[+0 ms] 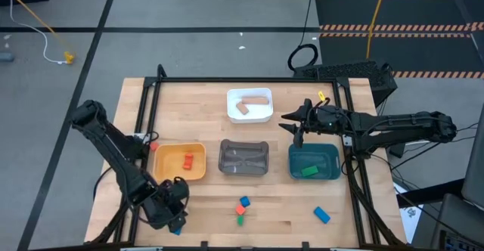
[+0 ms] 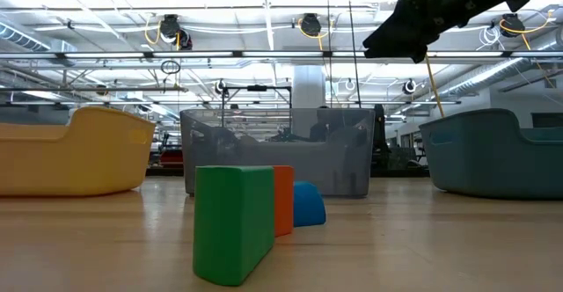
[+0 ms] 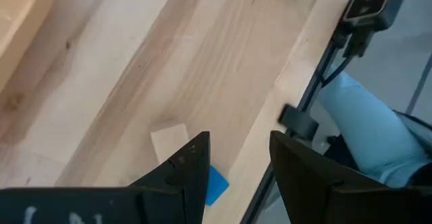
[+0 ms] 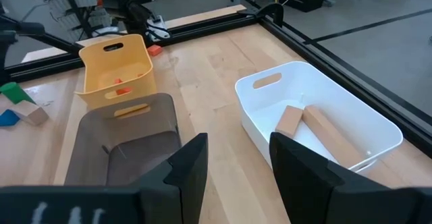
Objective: Sort & place blocks by color
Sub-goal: Put the big cube wooden block into the white bin
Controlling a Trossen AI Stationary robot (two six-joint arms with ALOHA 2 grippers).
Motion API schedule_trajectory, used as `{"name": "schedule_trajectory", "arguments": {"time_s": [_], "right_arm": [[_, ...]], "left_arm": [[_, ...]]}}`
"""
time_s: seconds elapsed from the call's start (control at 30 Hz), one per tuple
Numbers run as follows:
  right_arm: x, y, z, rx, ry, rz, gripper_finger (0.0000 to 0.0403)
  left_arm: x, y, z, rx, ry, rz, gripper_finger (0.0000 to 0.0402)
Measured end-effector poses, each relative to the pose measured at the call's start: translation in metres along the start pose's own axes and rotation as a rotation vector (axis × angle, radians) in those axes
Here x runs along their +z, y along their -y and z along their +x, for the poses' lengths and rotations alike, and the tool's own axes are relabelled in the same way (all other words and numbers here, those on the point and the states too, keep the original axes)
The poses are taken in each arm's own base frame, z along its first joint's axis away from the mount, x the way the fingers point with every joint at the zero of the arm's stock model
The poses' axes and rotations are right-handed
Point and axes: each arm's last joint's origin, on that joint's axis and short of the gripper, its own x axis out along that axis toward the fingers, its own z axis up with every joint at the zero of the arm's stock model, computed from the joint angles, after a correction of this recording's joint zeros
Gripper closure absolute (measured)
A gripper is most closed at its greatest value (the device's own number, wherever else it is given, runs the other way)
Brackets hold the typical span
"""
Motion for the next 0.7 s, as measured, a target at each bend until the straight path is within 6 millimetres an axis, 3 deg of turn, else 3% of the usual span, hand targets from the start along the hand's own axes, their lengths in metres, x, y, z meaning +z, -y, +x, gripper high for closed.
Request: {"name": "schedule_trajectory", "arguments": {"time_s": [0.3, 0.43, 0.7], "right_arm": [[0.0, 0.0, 0.0, 0.0, 0.0, 0.0, 0.0252], [0.0, 0.0, 0.0, 0.0, 0.0, 0.0, 0.0252], [0.0, 0.0, 0.0, 0.0, 0.0, 0.0, 0.0252]], "left_arm": [[-0.011, -0.002, 0.034, 0.059, -0.044, 0.001, 0.0247], [-0.014, -0.008, 0.042, 0.137, -0.048, -0.114, 0.0238], [-0.018, -0.011, 0.062, 0.206, -0.059, -0.168, 0.0117]]}}
